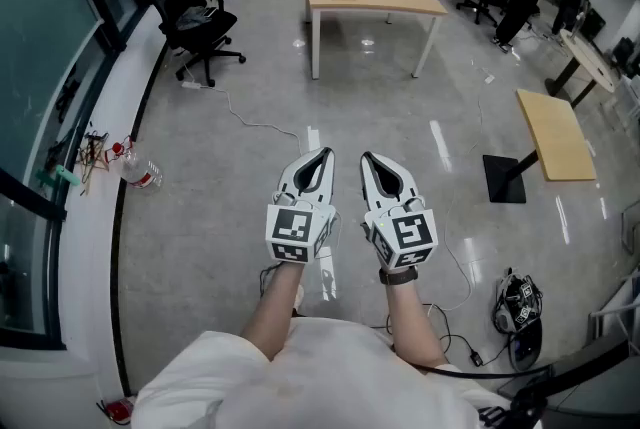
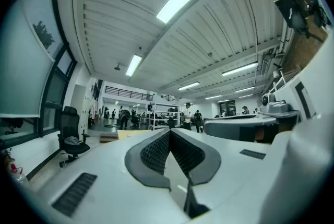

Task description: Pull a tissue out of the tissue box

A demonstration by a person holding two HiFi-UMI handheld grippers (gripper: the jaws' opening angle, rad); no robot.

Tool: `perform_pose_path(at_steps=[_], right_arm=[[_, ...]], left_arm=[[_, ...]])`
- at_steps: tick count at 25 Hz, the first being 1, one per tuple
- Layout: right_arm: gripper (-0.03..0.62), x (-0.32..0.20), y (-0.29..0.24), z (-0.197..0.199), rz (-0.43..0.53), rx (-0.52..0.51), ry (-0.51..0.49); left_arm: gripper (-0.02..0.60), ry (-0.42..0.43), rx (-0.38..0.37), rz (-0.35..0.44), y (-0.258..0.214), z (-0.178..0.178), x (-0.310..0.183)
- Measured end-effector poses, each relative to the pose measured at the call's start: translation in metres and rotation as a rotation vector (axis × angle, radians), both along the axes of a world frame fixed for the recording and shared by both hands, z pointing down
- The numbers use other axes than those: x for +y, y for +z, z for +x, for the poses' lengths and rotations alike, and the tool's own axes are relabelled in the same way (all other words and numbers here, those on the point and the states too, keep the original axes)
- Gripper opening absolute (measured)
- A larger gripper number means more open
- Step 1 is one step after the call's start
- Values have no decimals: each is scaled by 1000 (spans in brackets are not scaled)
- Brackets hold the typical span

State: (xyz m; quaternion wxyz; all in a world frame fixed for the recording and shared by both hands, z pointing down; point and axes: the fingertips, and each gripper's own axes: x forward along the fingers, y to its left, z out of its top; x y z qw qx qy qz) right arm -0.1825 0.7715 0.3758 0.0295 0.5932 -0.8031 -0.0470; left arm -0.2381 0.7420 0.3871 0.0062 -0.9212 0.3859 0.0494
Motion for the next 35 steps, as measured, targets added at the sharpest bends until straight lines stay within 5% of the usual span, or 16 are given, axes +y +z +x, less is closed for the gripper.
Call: perform_pose_path(at_steps=[7,11,17,26,28,32,35], right_arm=[[3,-39,-9,-23,76,-75,63],[3,-72,0,-57,33,-84,82],[3,-102,5,-96,5,-515,13],[3,-139,17,-58,10,-174,191],[3,-170,20,-60,11,-138,158],[2,-242,19,-52,-31,-240,-16],[2,-283,9,-19,-69,-87,-73]], left_arm=[[0,43,-6,-11,3,-34,-34],[0,75,-1,-29,6,-71,-59],[0,86,24,-56,12,-117,-103],[0,110,3,-86,29,-99,-135],[0,98,-14,-93,37,-94,-161],[0,3,-70,-66,44,-79,-223],[0,-107,-58,-18,24,-45,-269]])
